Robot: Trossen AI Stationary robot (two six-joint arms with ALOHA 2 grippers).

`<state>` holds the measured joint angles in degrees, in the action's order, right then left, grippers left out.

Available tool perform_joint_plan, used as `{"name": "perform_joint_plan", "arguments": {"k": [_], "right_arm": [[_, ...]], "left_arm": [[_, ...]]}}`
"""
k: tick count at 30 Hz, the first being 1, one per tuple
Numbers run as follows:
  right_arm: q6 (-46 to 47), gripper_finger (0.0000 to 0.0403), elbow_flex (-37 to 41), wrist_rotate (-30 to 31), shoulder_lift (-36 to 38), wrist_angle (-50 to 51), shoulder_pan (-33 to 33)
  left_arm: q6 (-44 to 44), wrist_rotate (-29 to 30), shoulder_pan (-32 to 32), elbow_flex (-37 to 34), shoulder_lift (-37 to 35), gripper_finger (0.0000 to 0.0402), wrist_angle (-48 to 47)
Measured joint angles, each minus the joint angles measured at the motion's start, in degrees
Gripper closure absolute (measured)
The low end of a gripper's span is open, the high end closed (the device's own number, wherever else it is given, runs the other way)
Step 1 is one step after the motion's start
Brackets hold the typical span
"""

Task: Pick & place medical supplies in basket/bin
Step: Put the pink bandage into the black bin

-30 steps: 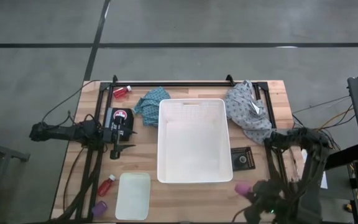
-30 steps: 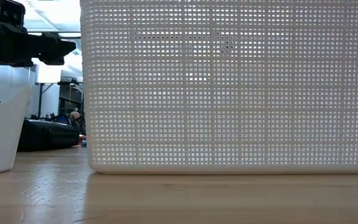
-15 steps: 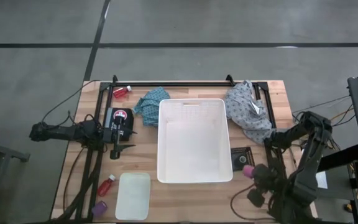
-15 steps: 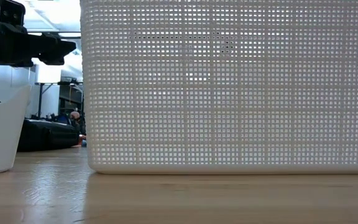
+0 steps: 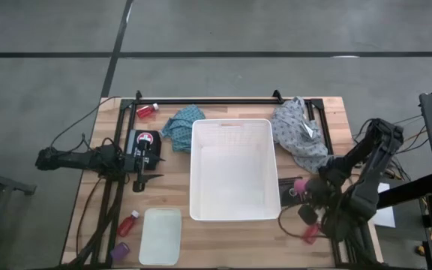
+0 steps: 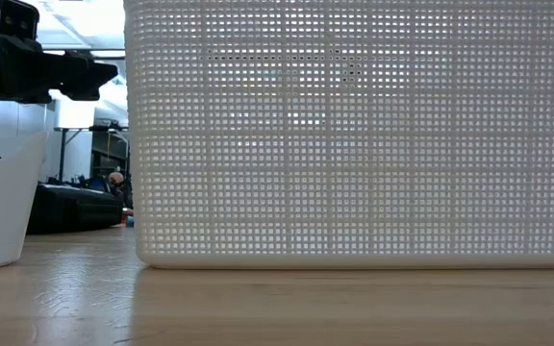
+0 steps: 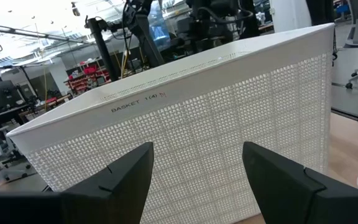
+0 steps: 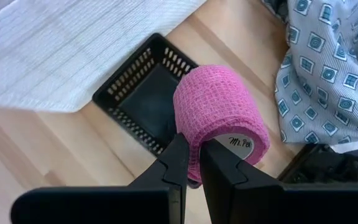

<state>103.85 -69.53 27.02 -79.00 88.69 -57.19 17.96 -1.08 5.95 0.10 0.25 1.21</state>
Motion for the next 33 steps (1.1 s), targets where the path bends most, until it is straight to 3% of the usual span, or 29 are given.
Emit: {"name": "perform_joint_plan", "arguments": {"k": [5, 13, 22, 33], "right_arm": [[-3.42, 0.0376, 2.05, -0.76, 2.05, -2.76, 3.48], [-9.98, 0.0376, 4.86, -8.26, 3.72, -8.34, 11.52], [-30.78, 0.0376, 7.49, -10.04, 5.91, -13.47, 17.35], [-66.76, 0.0376, 7.69, -12.27, 5.76, -19.13, 17.71]], "left_arm": [[0.0, 0.0, -0.02, 0.0, 0.0, 0.0148, 0.0], [0.0, 0.0, -0.01, 0.01, 0.0, 0.0148, 0.0], [0.0, 0.0, -0.02, 0.01, 0.0, 0.0148, 0.0], [-0.01, 0.0, -0.02, 0.02, -0.02, 0.0148, 0.0]]}}
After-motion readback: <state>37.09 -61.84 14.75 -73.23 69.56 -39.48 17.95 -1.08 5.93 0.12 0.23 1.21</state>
